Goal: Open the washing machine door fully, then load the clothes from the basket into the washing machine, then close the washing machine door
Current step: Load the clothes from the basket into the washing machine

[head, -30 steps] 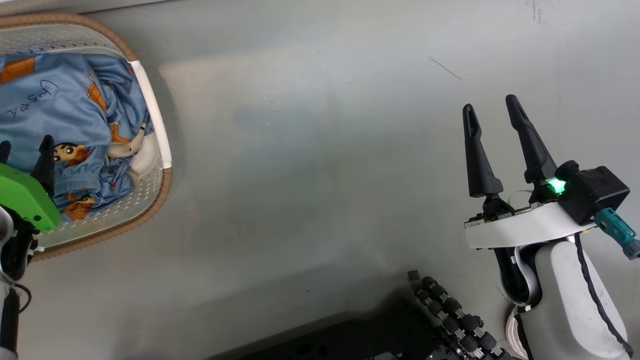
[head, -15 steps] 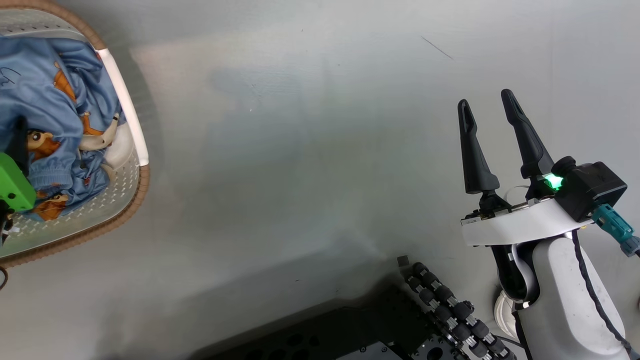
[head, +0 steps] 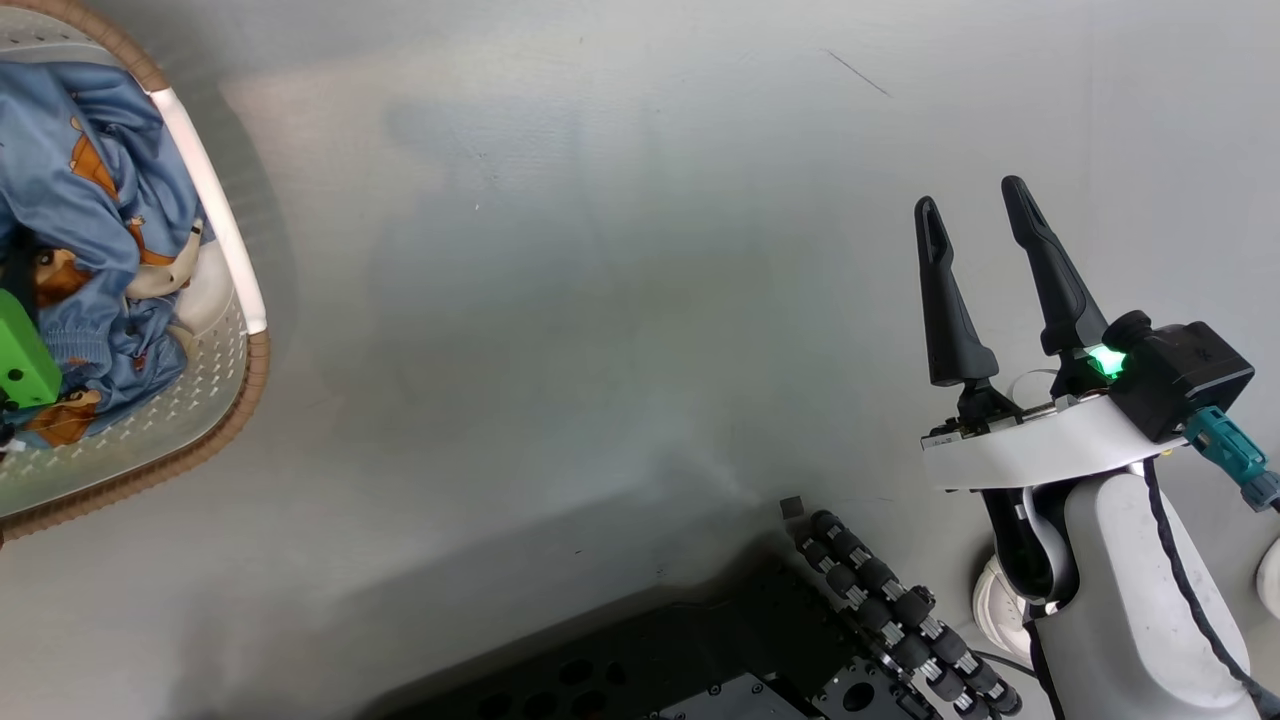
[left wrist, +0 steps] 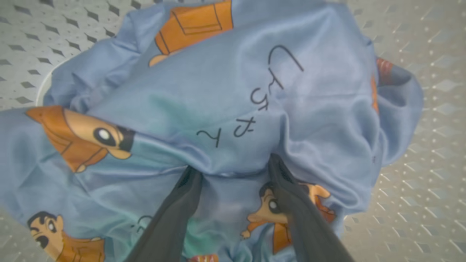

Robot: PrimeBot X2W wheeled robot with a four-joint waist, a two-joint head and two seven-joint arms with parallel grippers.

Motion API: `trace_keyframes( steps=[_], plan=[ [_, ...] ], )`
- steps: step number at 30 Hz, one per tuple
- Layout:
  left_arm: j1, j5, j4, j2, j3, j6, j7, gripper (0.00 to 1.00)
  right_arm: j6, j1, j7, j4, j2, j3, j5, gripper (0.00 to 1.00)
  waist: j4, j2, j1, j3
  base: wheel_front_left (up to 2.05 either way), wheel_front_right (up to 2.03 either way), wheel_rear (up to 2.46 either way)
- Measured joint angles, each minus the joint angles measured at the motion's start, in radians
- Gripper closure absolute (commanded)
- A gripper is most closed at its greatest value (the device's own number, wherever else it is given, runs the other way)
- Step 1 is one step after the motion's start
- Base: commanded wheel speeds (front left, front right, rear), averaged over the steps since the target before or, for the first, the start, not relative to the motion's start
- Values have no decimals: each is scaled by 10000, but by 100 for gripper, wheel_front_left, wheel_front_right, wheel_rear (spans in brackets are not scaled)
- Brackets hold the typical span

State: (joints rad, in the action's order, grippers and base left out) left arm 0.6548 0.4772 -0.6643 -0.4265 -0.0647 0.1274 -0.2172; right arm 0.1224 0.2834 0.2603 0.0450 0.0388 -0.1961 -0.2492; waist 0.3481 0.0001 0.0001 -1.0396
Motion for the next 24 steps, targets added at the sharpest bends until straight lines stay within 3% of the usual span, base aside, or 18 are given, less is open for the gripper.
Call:
trace_keyframes(
  steps=[1,2,3,9,24],
  plan=[
    [41,-54,-21,-2,-46,0,15,34,0,0,0,0,-2,2,0,0,8,0,0,-8,0,0,0],
    [74,-98,-38,-4,-94,0,82,60,0,0,0,0,-2,6,0,0,15,0,0,-15,0,0,0],
    [105,-148,-61,-4,-144,0,86,100,0,0,0,0,-2,13,0,0,21,0,0,-22,0,0,0],
    [236,-226,-351,121,-376,0,460,100,-2,59,0,17,0,184,2,0,-23,0,0,10,0,0,0],
    [306,-121,-986,1361,-727,0,2100,100,-10,494,0,65,4,1016,500,0,-760,0,-1,881,0,0,0]
  ],
)
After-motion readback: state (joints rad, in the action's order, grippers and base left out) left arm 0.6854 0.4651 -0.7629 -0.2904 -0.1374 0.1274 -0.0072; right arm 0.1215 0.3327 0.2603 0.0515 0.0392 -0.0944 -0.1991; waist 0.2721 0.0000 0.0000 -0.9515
